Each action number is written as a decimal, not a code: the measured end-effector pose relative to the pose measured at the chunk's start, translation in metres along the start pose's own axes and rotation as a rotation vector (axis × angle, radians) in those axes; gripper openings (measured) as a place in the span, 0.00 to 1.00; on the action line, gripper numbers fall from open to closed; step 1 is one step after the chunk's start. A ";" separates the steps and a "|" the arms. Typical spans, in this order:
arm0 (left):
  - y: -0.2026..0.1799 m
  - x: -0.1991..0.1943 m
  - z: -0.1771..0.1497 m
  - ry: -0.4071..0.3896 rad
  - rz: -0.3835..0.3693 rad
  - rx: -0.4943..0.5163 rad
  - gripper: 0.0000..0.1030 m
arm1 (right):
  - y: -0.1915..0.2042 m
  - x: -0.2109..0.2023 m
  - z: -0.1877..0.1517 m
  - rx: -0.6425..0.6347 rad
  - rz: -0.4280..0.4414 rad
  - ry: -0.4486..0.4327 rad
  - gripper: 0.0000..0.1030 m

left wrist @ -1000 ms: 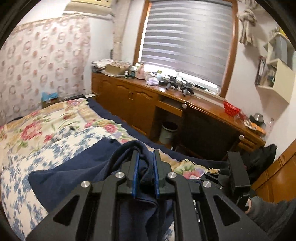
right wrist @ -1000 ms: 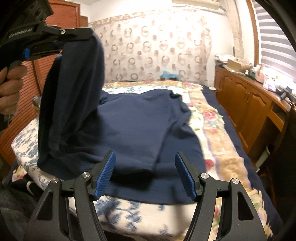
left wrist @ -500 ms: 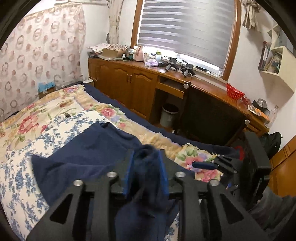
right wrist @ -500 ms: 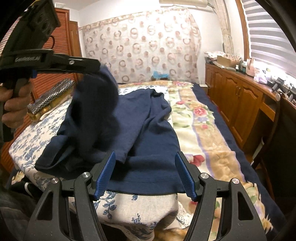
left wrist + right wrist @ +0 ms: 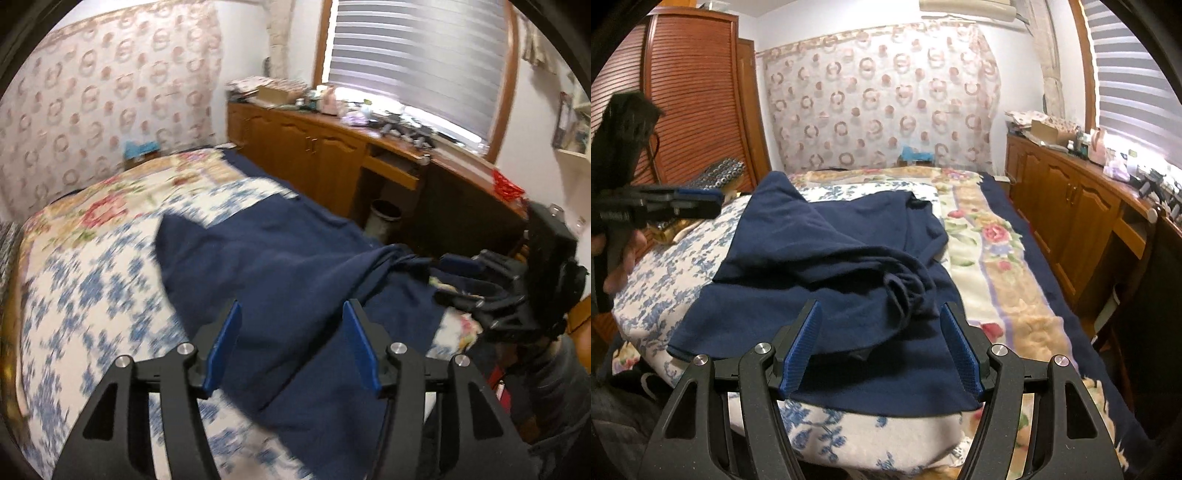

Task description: Fold small clothes

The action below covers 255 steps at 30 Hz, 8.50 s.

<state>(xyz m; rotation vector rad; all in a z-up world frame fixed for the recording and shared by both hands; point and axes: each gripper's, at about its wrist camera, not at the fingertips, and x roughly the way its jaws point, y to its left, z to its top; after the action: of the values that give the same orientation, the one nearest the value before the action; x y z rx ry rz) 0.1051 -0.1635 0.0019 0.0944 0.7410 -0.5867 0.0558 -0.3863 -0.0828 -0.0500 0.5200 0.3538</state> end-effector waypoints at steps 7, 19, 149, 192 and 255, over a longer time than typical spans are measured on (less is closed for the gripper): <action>0.032 -0.010 -0.026 0.005 0.060 -0.061 0.55 | 0.024 0.014 0.012 -0.047 0.019 0.016 0.66; 0.059 -0.035 -0.056 -0.028 0.116 -0.115 0.55 | 0.067 0.038 0.033 -0.146 0.067 0.061 0.66; 0.014 0.000 -0.090 0.084 0.022 -0.052 0.55 | -0.047 0.003 0.013 -0.001 -0.059 0.173 0.00; -0.007 0.005 -0.103 0.122 -0.040 -0.031 0.55 | -0.053 -0.013 -0.006 0.042 -0.013 0.120 0.00; 0.063 -0.018 0.053 -0.148 -0.080 -0.097 0.06 | -0.014 0.050 0.099 -0.281 -0.043 0.025 0.03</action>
<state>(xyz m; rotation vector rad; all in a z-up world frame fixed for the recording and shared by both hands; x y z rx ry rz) 0.1608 -0.1174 0.0452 -0.0683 0.6308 -0.6260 0.1484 -0.3697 -0.0218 -0.3370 0.4908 0.3827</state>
